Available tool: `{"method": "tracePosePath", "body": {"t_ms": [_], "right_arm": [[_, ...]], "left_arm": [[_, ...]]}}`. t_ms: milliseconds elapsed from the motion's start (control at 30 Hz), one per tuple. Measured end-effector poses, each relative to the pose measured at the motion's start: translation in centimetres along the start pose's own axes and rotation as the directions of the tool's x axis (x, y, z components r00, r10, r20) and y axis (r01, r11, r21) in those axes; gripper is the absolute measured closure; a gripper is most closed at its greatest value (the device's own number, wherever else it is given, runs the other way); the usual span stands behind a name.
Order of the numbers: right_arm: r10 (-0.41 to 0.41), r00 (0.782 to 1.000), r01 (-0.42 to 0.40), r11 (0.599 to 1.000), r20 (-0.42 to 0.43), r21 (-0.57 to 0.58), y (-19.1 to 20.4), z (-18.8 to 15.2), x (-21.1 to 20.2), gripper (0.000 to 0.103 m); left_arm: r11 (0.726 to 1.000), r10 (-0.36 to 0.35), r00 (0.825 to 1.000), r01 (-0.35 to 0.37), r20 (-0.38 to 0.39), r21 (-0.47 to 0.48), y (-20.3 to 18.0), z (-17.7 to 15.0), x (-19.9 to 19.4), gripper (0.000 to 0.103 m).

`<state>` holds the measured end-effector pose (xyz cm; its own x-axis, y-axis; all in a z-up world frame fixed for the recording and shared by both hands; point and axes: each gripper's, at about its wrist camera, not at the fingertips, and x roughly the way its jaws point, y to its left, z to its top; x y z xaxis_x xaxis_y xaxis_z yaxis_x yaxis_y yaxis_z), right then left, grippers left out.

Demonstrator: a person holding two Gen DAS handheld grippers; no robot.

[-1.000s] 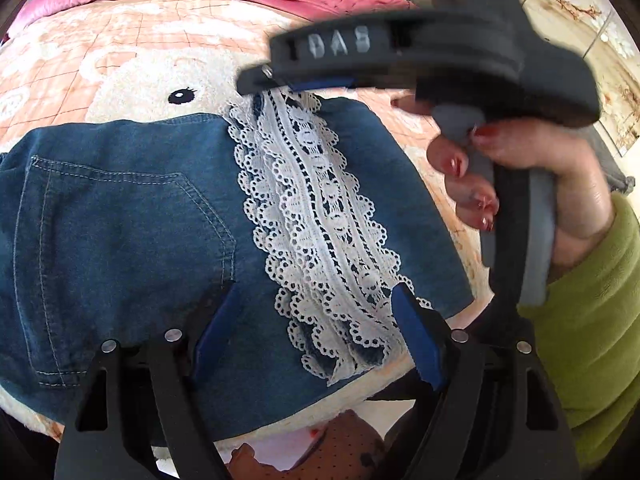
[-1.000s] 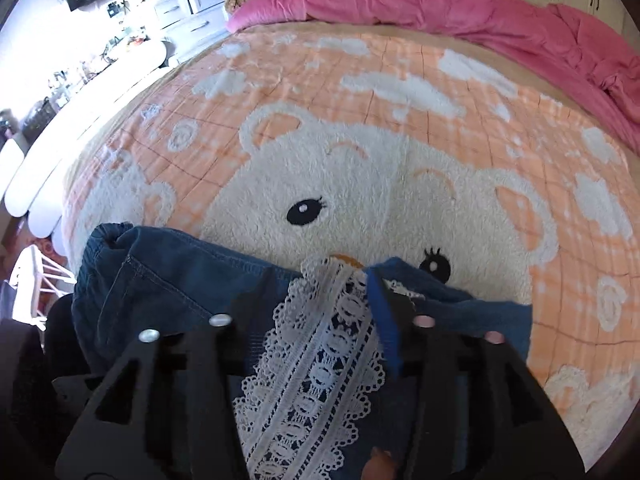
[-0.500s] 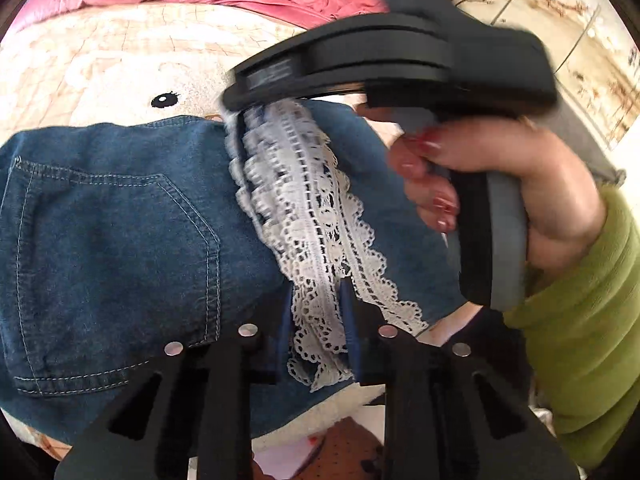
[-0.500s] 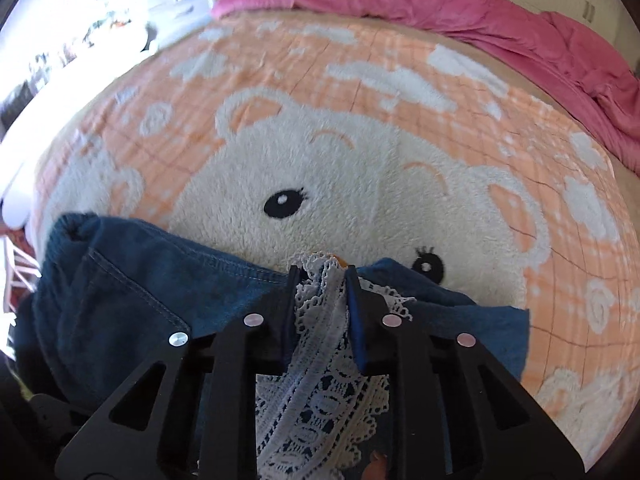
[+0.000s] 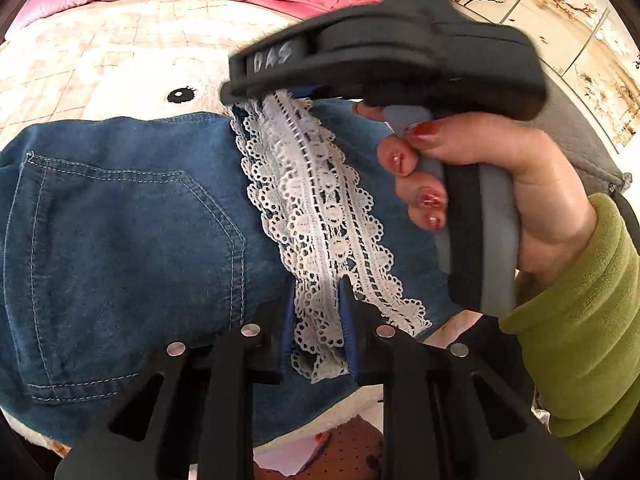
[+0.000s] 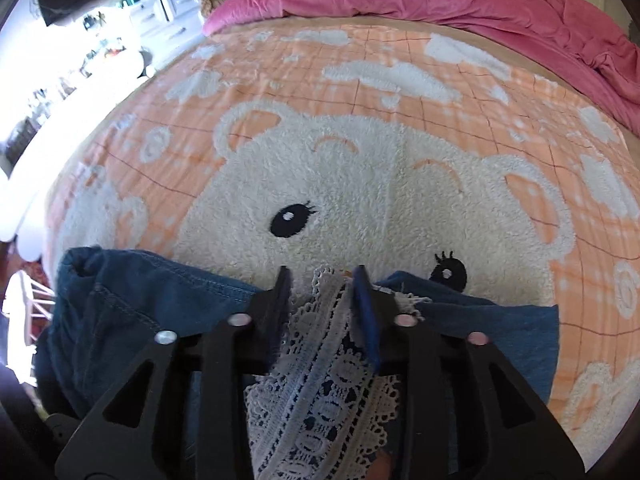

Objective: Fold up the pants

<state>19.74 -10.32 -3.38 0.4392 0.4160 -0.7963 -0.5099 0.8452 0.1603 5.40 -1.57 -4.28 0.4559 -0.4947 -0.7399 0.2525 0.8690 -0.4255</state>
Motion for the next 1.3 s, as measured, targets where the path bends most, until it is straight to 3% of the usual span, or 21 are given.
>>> {"method": "tracePosePath", "body": {"t_ms": [133,367,467,633,800,1167,1233,1300], "right_arm": [[0.048,0.992,-0.053,0.998,0.113,0.039,-1.3,-1.6,-5.4,0.057],[-0.1,0.978,0.096,0.995,0.185,0.031,-3.3,-8.7,-12.3,0.054],[-0.144,0.976,0.145,0.989,0.166,0.004,-3.0,-11.6,-12.6,0.054],[-0.095,0.985,0.1,0.995,0.141,-0.028,-1.9,-14.5,-12.1,0.054],[-0.132,0.991,0.132,0.991,-0.002,-0.013,-2.7,-17.1,-8.8,0.054],[-0.141,0.986,0.141,0.99,0.088,0.005,-2.6,-18.3,-8.7,0.053],[-0.143,0.986,0.143,0.99,0.09,0.008,-2.6,-18.2,-8.8,0.053],[-0.144,0.986,0.143,0.99,0.087,0.014,-2.5,-18.1,-9.2,0.051]], "left_arm": [[1.0,-0.003,1.0,0.003,-0.006,0.006,-0.6,0.6,0.1,0.082],[1.0,0.005,1.0,-0.005,-0.009,0.019,0.3,1.3,-0.3,0.081],[0.999,0.021,1.0,-0.021,-0.009,0.028,-0.5,0.9,0.4,0.081],[0.998,0.048,0.999,-0.048,-0.009,0.035,-1.6,0.6,0.3,0.08],[0.998,0.051,0.999,-0.051,-0.013,0.031,-1.8,0.2,0.1,0.076],[0.996,0.074,0.997,-0.074,0.004,0.042,-1.8,0.0,0.8,0.074],[0.996,0.081,0.997,-0.081,0.003,0.049,-2.0,-0.2,0.4,0.069],[0.994,0.086,0.996,-0.086,0.004,0.061,-2.2,-0.7,-0.4,0.052]]}}
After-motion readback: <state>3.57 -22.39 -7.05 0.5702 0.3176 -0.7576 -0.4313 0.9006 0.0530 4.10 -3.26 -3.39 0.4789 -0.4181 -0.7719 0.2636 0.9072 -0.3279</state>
